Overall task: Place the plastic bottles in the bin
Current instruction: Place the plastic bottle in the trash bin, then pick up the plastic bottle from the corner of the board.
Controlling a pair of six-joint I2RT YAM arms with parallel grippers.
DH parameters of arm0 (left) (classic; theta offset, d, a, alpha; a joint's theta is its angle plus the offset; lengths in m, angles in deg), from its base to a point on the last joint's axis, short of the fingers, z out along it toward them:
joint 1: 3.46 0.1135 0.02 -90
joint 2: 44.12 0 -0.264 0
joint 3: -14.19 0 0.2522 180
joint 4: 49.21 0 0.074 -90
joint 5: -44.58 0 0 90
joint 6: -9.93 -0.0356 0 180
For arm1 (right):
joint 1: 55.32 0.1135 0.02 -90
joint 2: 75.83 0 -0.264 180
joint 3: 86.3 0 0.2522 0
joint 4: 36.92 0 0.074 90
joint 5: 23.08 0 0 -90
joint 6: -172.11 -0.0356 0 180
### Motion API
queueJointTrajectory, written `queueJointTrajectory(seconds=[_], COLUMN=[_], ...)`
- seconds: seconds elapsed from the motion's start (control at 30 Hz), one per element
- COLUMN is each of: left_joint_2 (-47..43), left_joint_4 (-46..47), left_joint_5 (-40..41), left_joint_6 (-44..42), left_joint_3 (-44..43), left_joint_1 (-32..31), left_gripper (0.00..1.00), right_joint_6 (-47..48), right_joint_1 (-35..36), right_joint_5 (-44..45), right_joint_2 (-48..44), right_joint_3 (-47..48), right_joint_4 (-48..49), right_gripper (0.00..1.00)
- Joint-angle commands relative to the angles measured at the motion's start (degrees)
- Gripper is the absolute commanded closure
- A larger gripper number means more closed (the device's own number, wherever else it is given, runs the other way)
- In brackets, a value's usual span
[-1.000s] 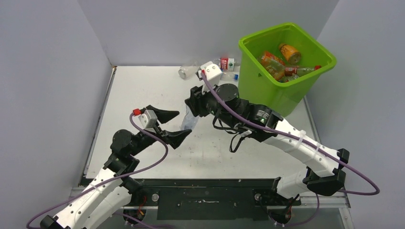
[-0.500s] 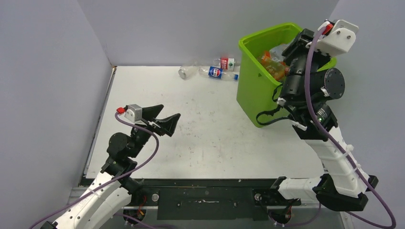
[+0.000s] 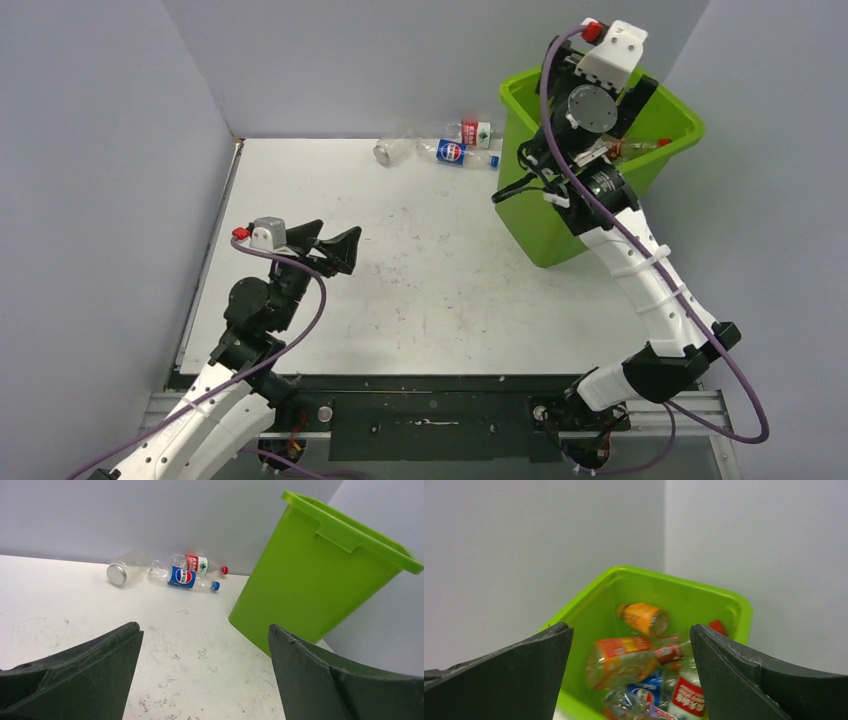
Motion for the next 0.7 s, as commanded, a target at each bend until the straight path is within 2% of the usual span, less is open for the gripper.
queueJointTrajectory(seconds=[0.0, 0.07, 0.13, 0.2, 0.3, 0.43, 0.57, 0.67], left_joint_2=[-0.1, 0.9, 2.3, 5.2, 11.9, 24.8, 39.0, 50.9], left_joint_4=[0.4, 1.2, 1.6, 1.8, -1.3, -5.4, -0.8, 2.8], left_joint_5=[4.2, 5.5, 6.3, 6.2, 3.9, 3.3, 2.4, 1.1], left_joint_6=[0.6, 2.0, 3.6, 6.3, 12.9, 23.5, 31.0, 36.7], left_joint_3=[-2.1, -1.7, -1.5, -1.9, -5.5, -12.4, -17.6, -23.1], left_joint_1=[0.3, 0.4, 0.8, 1.6, 4.2, 6.1, 6.5, 7.8], left_gripper=[0.04, 0.04, 0.04, 0.04, 0.04, 0.04, 0.04, 0.04], right_joint_6=[-1.2, -4.3, -9.2, -14.9, -21.0, -25.2, -26.9, -28.2], right_joint_1=[10.6, 17.3, 20.7, 21.1, 21.3, 21.6, 21.8, 22.1], right_joint_5=[-3.7, -9.3, -17.6, -30.7, -41.3, -46.6, -46.3, -46.0], right_joint_2=[-4.5, -7.0, -9.2, -11.7, -14.4, -17.0, -19.5, -20.1], right_joint_3=[4.2, 3.4, 1.2, -3.3, -12.7, -26.1, -38.2, -43.4], right_joint_4=[0.1, -2.3, -7.9, -10.5, -10.8, -9.1, -5.8, -5.6], right_gripper=[0.10, 0.10, 0.10, 0.10, 0.10, 0.10, 0.10, 0.10])
